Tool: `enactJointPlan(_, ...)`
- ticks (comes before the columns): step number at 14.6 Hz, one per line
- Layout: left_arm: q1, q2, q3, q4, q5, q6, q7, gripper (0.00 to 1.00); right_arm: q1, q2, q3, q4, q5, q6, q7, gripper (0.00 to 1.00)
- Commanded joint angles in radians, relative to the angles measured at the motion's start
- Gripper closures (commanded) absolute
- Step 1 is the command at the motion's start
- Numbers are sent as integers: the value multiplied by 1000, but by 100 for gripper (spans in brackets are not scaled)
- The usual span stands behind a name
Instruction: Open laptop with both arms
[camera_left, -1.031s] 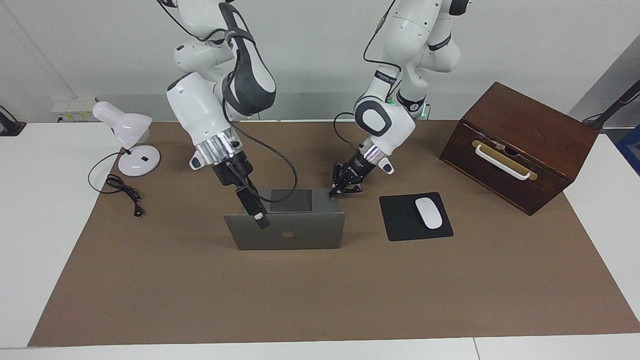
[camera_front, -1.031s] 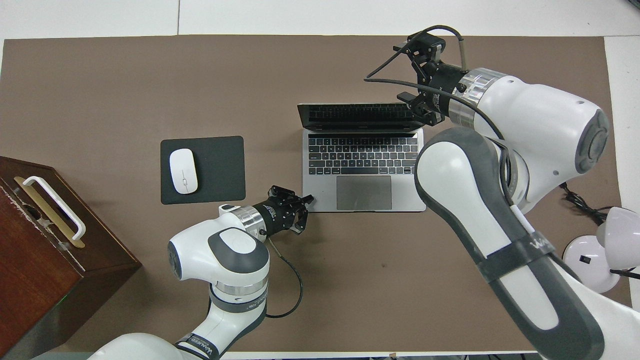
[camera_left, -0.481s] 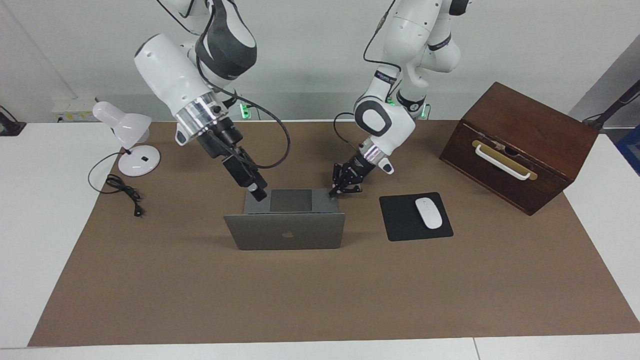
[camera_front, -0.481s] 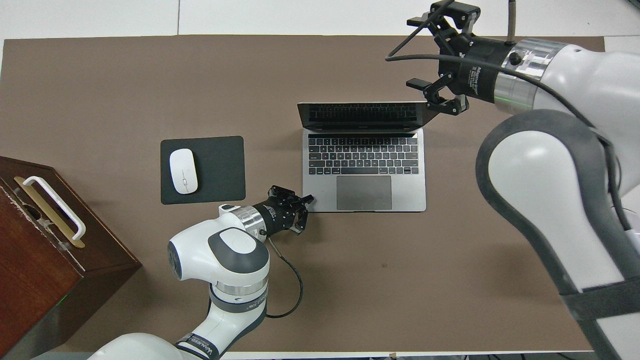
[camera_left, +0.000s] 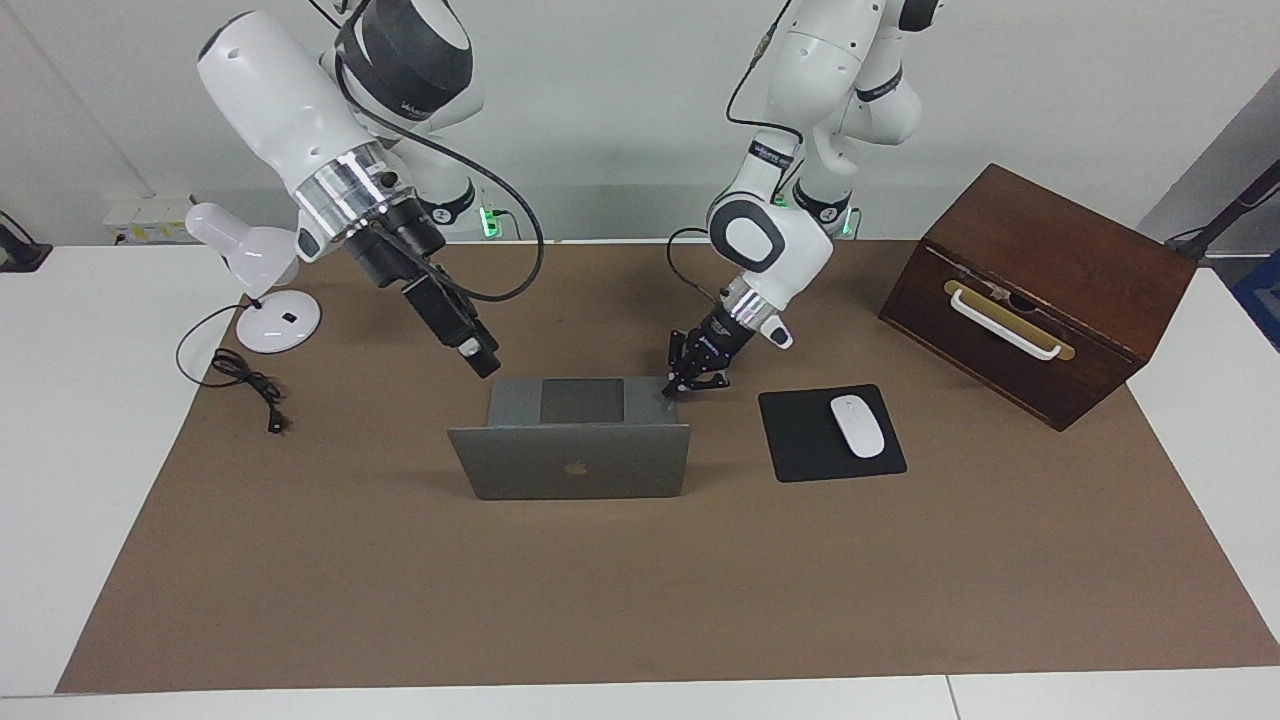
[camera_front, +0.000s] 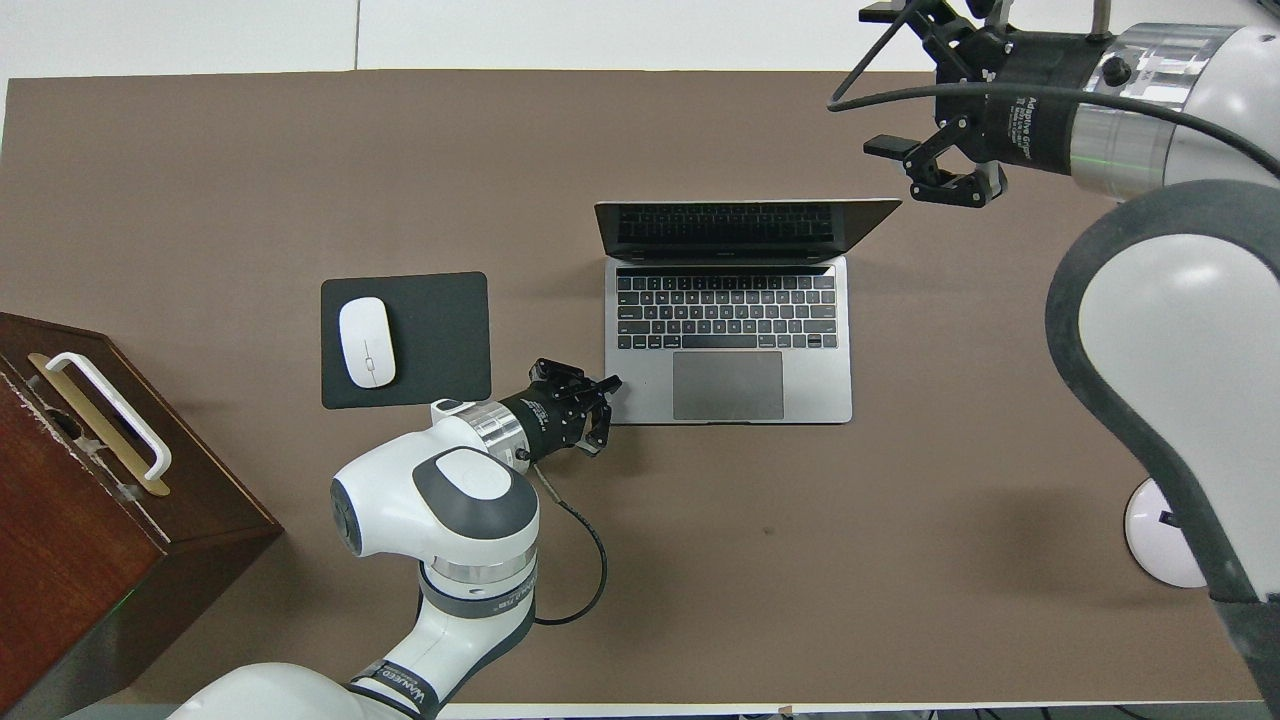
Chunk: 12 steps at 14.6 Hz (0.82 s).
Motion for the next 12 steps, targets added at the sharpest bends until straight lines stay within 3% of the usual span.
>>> enactJointPlan(1,23,-27,0,34,5,60,13,100,-13,4,-25,23,-51,-75,-93,0)
enactJointPlan(6,76,-69,9,49,88,86,23,100,-45,-4,-40,34,-142,-186,-285,0)
enactJointPlan(12,178,-84,9,68,134,85,75,100,-191,-40,22,16,-332,-408,-566,0)
